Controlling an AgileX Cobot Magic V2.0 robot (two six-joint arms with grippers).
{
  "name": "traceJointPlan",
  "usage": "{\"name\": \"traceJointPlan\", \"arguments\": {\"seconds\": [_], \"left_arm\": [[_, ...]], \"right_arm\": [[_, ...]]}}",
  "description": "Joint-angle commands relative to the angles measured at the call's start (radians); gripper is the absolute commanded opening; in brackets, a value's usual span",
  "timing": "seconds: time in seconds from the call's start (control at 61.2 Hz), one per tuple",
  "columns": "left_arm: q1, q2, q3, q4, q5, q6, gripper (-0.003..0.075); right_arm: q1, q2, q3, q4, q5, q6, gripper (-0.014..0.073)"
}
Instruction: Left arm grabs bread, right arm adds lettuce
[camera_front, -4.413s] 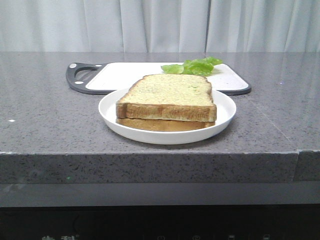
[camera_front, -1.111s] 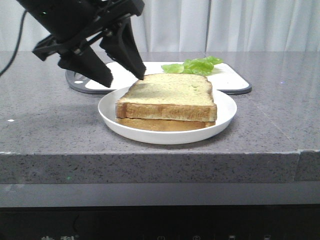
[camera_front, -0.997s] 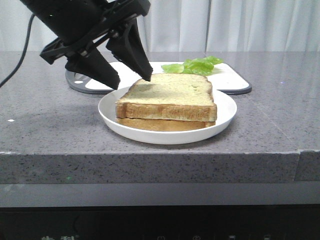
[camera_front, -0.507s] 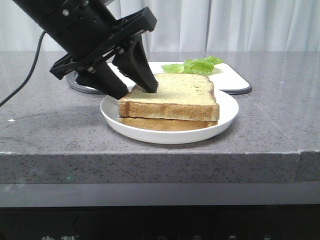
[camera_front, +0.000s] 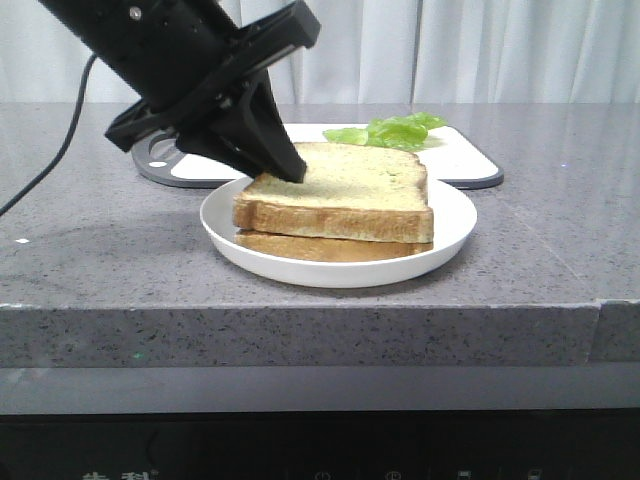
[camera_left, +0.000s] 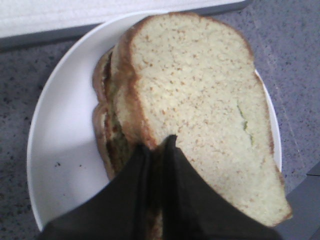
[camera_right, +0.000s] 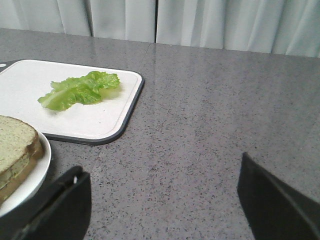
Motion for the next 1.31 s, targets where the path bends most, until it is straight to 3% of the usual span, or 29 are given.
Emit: {"name": "traceJointPlan", "arguments": {"seconds": [0.0,0.262,0.572,0.719,0.932,1.128,1.291], "left_arm": [[0.001,-0.095,-0.037,-0.023,-0.049,0.006,-0.0019],[0.062,-0.229,-0.02,0.031,-0.075,0.006,-0.002],[0.119,-0.459,0.198,0.241,-0.289,-0.008,-0.002],[0.119,-0.561,0.291,0.536,-0.337,-0.215,-0.002],[0.119,-0.742,0.436,1.075,-0.341,-0.682,-0.002],[0.119,-0.947,0.587,1.297,-0.352,-0.892,-0.002],[0.119,-1.103,0.656,1.325,-0.368,-0.943,-0.002]], "right_arm": [[-0.006,0.011,-0.034,0.0,-0.077,-0.006,0.0613],[-0.006,0.011,-0.034,0.0,-0.072,-0.006,0.0613],[-0.006,0.011,-0.034,0.0,-0.066,-0.006,0.0613],[-0.006,0.011,-0.034,0.0,-0.066,-0.006,0.0613],[-0.006,0.011,-0.034,0.0,-0.066,-0.006,0.0613],[-0.006,0.011,-0.034,0.0,-0.066,-0.006,0.0613],[-0.006,0.011,-0.034,0.0,-0.066,-0.006,0.0613]]}}
